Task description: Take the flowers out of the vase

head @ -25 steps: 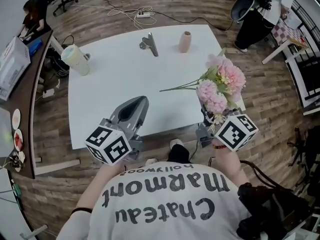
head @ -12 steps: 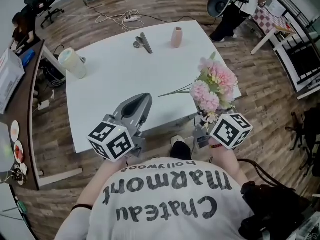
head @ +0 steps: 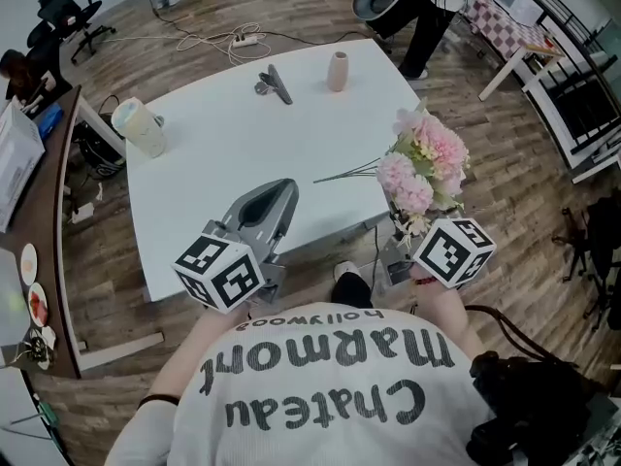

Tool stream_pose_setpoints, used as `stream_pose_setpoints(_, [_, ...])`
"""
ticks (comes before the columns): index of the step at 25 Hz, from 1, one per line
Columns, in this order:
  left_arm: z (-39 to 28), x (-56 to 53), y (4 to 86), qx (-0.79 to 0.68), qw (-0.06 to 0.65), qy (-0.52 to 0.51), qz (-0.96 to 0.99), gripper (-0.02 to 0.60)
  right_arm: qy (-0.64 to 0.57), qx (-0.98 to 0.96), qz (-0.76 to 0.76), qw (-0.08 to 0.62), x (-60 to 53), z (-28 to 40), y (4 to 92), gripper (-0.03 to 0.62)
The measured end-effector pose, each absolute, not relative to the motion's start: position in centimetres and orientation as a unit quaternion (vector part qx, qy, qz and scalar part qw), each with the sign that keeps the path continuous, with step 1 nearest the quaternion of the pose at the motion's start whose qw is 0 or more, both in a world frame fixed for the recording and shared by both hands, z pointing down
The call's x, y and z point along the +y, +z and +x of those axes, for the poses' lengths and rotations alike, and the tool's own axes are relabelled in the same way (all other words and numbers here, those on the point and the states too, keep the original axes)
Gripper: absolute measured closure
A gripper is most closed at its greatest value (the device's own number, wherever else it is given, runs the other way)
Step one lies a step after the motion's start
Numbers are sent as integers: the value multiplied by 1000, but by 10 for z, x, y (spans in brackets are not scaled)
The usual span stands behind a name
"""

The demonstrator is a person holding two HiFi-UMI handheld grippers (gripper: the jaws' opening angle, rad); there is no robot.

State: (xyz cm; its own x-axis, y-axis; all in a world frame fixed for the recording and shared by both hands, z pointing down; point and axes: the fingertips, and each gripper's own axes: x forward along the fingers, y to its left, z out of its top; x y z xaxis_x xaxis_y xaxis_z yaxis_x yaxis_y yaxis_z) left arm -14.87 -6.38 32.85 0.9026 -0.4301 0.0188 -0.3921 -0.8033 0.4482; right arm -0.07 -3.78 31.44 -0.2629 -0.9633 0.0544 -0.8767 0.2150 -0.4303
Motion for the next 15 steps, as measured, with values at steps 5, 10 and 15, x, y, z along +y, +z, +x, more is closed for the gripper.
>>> stream_pose_setpoints(5, [-149, -65, 331, -216, 227, -41, 949, 575, -188, 773, -596, 111, -39, -1, 312, 556])
stream_pose_setpoints(10, [-153, -63, 331, -222, 230, -44, 946, 575, -178, 773, -599, 110, -36, -2, 308, 556])
stream_pose_setpoints(15, [-155, -60, 329, -223, 232, -46, 946, 575, -173, 775, -597, 112, -35, -5, 301, 556])
